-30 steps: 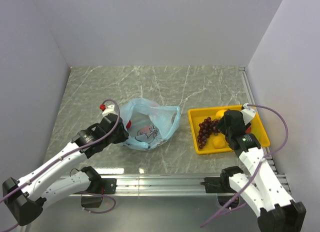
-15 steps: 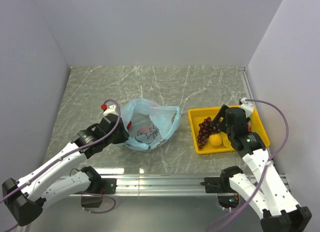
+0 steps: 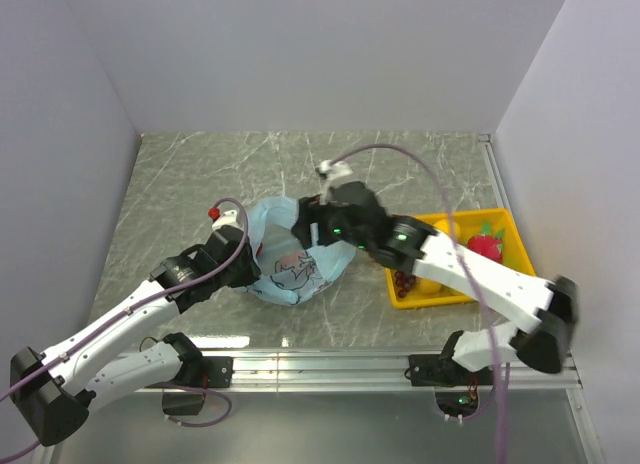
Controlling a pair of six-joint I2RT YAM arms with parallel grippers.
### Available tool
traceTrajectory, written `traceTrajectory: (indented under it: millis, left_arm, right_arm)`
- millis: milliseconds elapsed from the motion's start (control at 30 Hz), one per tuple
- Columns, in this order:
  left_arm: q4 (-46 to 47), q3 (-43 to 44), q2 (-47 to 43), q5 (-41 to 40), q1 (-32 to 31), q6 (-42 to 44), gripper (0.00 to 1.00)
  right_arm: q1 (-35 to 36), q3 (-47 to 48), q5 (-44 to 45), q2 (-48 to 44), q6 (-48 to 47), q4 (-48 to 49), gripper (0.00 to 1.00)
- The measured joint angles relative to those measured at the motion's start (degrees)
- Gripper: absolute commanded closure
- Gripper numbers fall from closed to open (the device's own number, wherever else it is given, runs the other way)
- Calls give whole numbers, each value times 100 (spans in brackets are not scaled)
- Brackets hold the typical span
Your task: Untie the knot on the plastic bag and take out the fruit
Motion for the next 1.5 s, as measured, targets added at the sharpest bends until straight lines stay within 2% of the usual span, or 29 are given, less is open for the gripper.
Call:
traceTrajectory:
  millis: [200, 467, 567, 667, 700, 800, 900, 1000, 1300, 1367, 1500]
  left_arm:
    - [-2, 0, -37, -2, 0, -7, 99]
    - [39, -184, -234, 26, 0, -136, 99]
    - [33, -229, -232, 59, 0, -155, 100]
    - [37, -238, -236, 81, 0, -160, 99]
    - [39, -251, -243, 81, 0, -162, 100]
    - [50, -315, -254, 85, 0, -177, 99]
    - [107, -402, -273, 85, 0, -254, 99]
    - [133, -555, -337, 83, 0, -315, 100]
    - [302, -990, -393, 101, 0, -605, 99]
    - [308, -1023, -413, 118, 0, -640, 100]
    - [308, -1038, -492, 122, 0, -691, 99]
  right_arm:
    - [254, 774, 529, 1665, -466, -7, 7]
    - [-195, 1322, 1165, 2769, -1598, -44, 5]
    - [-468, 1331, 1215, 3141, -1753, 9, 13]
    - [-723, 1290, 1045, 3449, -1832, 70, 44]
    - [-804, 1252, 901, 3484, -1827, 101, 68]
    - [-935, 1244, 549, 3456, -1908, 153, 100]
    - [-909, 1169, 236, 3298, -1961, 173, 100]
    - [-745, 951, -28, 2763, -2037, 48, 100]
    - [498, 750, -619, 1093, -1987, 26, 100]
    - [448, 372, -551, 940, -1878, 201, 100]
    - [-118, -431, -396, 1134, -1569, 291, 100]
